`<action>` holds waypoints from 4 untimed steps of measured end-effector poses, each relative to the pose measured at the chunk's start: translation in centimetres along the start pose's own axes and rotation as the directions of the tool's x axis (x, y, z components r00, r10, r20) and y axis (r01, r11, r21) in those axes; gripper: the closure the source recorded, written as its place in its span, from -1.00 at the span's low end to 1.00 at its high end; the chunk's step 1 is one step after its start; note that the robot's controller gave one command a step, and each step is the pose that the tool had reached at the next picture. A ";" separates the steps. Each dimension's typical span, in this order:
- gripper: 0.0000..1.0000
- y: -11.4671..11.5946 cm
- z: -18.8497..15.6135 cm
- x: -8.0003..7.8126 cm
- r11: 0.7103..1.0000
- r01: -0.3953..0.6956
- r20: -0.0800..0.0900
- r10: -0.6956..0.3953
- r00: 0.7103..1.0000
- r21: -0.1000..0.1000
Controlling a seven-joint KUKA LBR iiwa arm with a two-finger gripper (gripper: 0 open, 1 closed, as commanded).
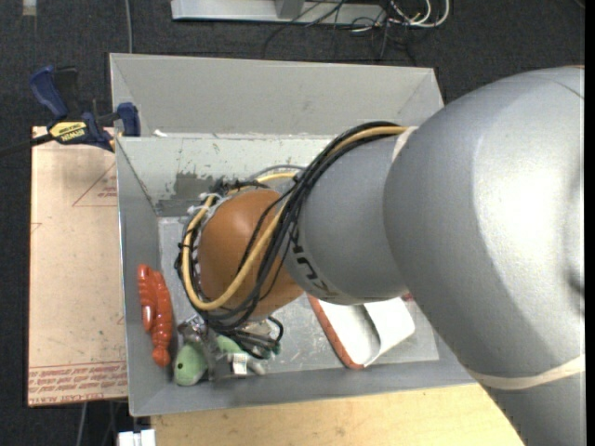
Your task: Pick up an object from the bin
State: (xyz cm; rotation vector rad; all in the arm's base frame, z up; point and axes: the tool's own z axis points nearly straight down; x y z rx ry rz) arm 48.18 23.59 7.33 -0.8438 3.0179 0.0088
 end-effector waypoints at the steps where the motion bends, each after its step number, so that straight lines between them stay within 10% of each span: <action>1: 1.00 0.0 -0.6 0.0 1.000 0.000 -0.001 0.000 1.000 0.000; 4: 1.00 0.2 -4.6 0.1 1.000 0.000 -0.006 0.000 1.000 -0.002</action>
Offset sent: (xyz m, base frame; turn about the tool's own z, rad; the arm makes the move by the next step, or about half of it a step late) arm 0.0000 0.0001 0.0545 0.0000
